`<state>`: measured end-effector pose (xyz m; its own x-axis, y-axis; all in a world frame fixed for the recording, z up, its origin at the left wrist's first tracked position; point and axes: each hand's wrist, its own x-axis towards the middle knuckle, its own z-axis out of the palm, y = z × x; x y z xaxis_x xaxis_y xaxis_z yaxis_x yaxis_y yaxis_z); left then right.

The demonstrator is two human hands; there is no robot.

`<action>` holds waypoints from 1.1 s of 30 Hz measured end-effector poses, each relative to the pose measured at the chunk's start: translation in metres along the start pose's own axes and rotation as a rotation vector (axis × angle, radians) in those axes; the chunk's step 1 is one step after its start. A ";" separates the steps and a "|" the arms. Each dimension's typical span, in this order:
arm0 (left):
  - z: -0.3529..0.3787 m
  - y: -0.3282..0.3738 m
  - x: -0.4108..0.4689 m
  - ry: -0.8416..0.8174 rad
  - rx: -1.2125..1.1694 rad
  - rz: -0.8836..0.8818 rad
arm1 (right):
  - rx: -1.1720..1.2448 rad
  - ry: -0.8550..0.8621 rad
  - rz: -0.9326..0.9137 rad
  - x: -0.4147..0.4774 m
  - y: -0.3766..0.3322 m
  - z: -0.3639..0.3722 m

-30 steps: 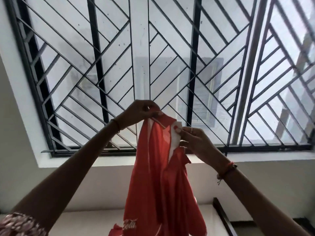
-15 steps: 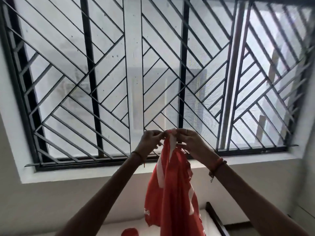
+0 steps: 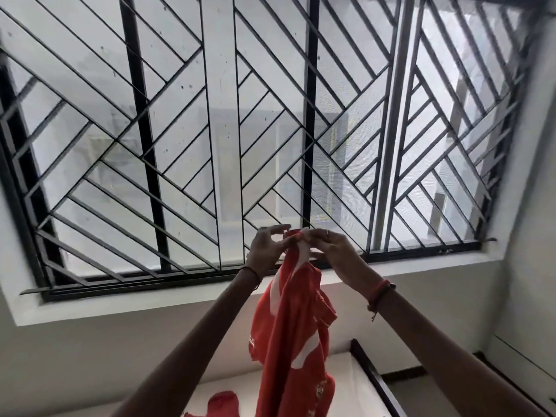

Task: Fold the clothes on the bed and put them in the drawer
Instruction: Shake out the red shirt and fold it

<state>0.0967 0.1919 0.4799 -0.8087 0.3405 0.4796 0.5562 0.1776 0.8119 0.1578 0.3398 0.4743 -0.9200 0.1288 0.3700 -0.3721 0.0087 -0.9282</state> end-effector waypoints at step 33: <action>-0.045 0.008 0.024 -0.568 -0.079 -0.062 | -0.331 0.093 0.046 -0.031 0.062 -0.050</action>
<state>0.0732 0.1598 0.5126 -0.5974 0.7781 0.1941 0.4779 0.1511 0.8653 0.1690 0.3860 0.4031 -0.9142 0.2258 0.3364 -0.2566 0.3201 -0.9120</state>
